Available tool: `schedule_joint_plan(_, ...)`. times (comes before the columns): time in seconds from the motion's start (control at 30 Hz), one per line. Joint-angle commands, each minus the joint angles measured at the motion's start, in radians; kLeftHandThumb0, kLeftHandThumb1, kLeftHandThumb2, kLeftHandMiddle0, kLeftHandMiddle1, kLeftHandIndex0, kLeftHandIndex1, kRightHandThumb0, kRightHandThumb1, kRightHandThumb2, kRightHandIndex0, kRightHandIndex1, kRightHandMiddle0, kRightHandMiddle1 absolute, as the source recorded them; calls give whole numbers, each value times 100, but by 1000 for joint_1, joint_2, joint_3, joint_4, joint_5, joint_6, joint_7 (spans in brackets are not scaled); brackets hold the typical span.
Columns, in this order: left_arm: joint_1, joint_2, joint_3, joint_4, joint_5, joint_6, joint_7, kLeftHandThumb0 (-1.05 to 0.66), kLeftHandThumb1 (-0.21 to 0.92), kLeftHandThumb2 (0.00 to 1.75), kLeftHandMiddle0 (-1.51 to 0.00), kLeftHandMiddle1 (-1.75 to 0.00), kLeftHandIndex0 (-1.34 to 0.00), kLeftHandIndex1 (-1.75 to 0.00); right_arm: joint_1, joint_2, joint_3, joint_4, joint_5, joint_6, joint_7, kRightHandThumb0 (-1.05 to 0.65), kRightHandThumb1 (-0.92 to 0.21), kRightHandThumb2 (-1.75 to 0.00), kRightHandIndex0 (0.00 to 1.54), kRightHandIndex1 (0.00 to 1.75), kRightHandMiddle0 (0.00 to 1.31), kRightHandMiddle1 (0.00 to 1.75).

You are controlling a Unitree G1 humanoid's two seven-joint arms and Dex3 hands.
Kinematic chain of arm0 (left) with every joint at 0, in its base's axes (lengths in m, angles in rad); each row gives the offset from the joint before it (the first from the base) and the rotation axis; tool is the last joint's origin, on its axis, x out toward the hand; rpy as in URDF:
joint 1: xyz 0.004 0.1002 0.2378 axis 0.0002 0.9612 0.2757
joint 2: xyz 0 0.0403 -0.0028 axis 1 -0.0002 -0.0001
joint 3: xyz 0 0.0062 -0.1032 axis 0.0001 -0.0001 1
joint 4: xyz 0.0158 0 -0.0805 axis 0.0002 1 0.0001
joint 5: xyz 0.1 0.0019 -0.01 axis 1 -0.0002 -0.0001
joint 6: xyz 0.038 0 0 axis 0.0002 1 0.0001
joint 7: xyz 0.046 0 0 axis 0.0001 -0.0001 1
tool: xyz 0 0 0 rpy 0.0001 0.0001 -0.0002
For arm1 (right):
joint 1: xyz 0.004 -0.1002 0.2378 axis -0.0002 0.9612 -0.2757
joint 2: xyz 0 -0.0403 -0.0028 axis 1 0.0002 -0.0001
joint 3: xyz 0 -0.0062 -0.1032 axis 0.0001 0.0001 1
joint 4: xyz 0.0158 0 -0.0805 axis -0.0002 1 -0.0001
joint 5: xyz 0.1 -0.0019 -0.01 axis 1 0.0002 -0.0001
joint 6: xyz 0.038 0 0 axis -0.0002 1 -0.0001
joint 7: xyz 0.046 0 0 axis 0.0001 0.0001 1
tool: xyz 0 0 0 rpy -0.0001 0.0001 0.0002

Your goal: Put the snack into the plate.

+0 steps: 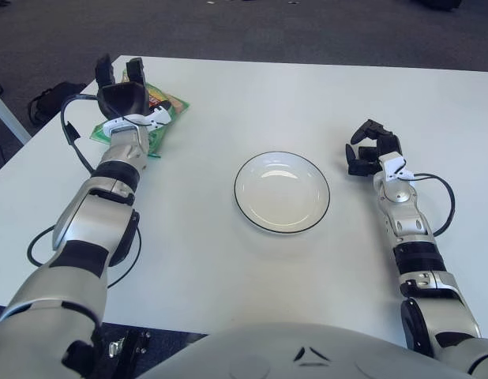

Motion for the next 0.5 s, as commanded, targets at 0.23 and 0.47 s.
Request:
schedule_joint_plan(0.23,-51,-44,-55,59,-31,159,-211,-105,92,90,0,0,0,-2,59,10,35,117,-42,34,-7,-51,-25,-140,129,175,67,175)
schedule_joint_plan(0.47,-42,-60,-51,68,-78,198,-307,-105,92,94,0,0,0,0,56,12,40,118,-60,40,-21,-51,-24,-141,128,175,67,175)
